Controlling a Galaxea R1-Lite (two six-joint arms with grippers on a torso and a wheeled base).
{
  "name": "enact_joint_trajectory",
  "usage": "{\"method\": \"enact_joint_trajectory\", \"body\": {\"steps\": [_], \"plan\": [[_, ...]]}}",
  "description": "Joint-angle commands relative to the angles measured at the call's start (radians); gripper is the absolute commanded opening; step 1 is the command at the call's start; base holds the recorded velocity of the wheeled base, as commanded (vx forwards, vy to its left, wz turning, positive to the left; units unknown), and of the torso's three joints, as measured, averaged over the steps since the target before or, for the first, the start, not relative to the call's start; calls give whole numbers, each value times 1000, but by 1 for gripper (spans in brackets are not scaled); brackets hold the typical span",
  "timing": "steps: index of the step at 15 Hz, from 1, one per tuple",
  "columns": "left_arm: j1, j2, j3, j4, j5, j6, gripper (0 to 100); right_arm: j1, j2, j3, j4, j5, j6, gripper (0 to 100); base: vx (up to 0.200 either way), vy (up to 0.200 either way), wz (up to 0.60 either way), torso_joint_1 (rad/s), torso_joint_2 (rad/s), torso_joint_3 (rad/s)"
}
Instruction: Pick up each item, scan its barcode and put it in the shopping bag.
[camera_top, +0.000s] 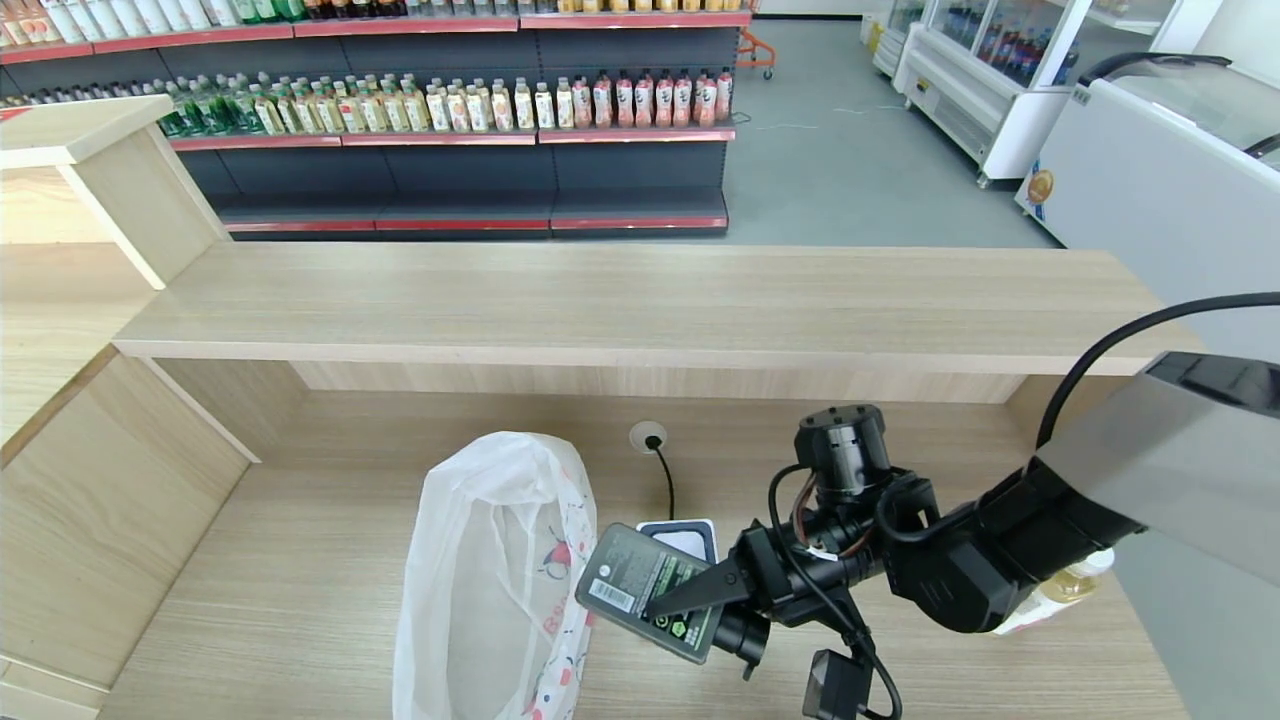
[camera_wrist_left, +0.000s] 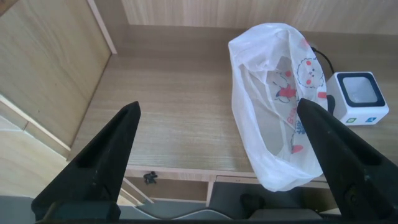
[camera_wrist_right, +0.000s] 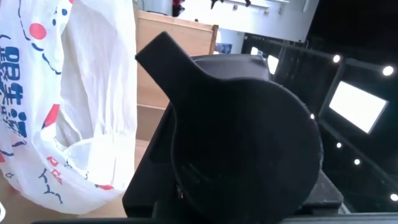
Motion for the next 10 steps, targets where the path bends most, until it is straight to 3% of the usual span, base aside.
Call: {"method": "enact_joint_trajectory", "body": {"steps": [1, 10], "plan": [[0, 0, 0, 0, -2, 0, 100, 2, 14, -1, 0, 1, 0, 0, 0, 0, 0, 0, 0, 0], [0, 0, 0, 0, 0, 0, 100, 16, 8, 7, 0, 1, 0, 0, 0, 0, 0, 0, 0, 0]]}}
